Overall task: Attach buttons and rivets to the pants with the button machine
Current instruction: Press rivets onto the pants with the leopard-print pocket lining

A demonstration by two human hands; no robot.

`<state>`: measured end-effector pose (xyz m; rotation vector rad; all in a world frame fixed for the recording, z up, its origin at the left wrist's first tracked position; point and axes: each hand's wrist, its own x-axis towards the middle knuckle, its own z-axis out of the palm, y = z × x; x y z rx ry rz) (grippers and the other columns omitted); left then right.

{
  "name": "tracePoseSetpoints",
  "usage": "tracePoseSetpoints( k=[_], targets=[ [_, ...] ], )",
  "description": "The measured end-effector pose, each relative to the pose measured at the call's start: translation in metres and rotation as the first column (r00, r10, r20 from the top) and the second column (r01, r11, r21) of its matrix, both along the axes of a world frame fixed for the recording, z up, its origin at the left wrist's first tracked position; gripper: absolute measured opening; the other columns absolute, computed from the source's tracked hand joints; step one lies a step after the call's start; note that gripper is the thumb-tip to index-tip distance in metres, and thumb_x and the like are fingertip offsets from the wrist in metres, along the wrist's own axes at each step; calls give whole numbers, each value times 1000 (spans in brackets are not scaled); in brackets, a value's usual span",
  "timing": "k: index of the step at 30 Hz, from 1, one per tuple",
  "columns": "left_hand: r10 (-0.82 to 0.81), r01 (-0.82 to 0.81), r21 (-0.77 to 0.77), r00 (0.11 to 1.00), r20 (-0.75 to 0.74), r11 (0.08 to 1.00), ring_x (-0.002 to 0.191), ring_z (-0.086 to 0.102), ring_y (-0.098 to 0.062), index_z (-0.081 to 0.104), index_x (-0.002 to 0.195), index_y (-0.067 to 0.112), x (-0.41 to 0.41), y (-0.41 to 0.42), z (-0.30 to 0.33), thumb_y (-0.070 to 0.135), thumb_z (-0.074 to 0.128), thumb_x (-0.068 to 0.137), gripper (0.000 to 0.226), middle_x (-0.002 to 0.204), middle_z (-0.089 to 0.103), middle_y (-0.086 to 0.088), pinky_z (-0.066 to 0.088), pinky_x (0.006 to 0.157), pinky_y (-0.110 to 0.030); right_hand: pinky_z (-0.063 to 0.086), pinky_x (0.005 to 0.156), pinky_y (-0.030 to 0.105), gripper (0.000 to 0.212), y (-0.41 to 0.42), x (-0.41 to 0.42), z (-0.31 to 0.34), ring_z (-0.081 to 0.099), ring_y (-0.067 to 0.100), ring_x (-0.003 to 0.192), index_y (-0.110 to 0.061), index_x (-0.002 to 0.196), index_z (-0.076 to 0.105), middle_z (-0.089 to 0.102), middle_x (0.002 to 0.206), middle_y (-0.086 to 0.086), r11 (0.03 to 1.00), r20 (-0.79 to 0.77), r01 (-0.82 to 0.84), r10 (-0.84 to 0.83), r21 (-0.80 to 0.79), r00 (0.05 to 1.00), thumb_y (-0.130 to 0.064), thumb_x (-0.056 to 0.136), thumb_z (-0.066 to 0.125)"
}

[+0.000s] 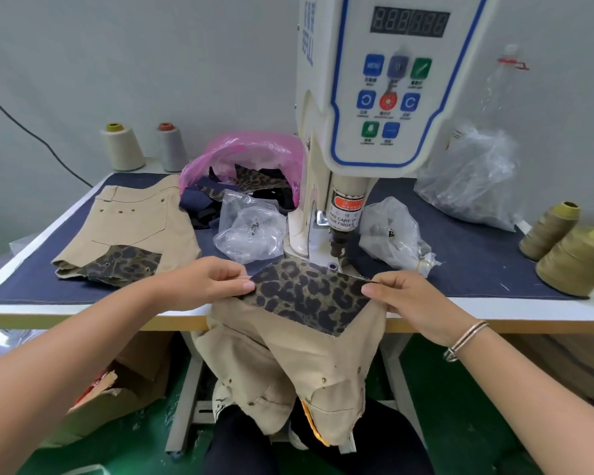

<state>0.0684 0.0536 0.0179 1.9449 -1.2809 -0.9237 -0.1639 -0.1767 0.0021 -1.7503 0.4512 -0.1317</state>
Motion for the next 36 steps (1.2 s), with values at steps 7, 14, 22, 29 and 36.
tracePoseSetpoints(
  k=[7, 14, 22, 29, 36],
  targets=[
    [33, -32, 10, 983, -182, 999, 62, 33, -8, 39, 77, 8, 9, 7, -4, 18, 48, 99, 26, 70, 36, 2, 31, 58, -14, 51, 75, 28, 20, -4, 20, -6, 58, 15, 78, -7, 93, 72, 62, 83, 8, 950, 76, 105, -133, 295, 988, -10, 94, 52],
    [109, -124, -42, 962, -251, 991, 73, 47, -10, 48, 84, 5, 17, 7, -12, 13, 44, 100, 18, 78, 49, -1, 39, 68, -19, 47, 52, 16, 20, 3, 36, -9, 56, 3, 53, -10, 91, 72, 62, 59, -5, 901, 136, 188, -259, 390, 956, -5, 92, 53],
    [172, -174, -3, 974, -148, 985, 77, 50, -13, 53, 86, -1, 23, -1, -21, 26, 40, 102, 33, 81, 53, -3, 39, 74, -24, 48, 61, 18, 43, 2, 43, -18, 58, 5, 67, -25, 76, 76, 69, 76, -5, 916, 155, 156, -226, 370, 962, 2, 91, 46],
    [164, -174, -47, 973, -165, 984, 65, 39, -9, 47, 75, 11, 21, -3, -25, 24, 40, 102, 31, 70, 43, 3, 33, 62, -21, 43, 70, 26, 34, 4, 42, -16, 53, 17, 78, -23, 73, 74, 61, 82, 8, 955, 184, 130, -183, 268, 966, -8, 93, 51],
    [34, -36, -8, 977, -212, 999, 77, 57, -4, 59, 91, 6, 23, 1, -9, 15, 41, 101, 22, 81, 63, 8, 44, 72, -14, 43, 73, 26, 22, -6, 38, -9, 57, 12, 79, -28, 68, 70, 64, 77, -1, 986, 127, 143, -153, 88, 980, -19, 87, 64]
  ],
)
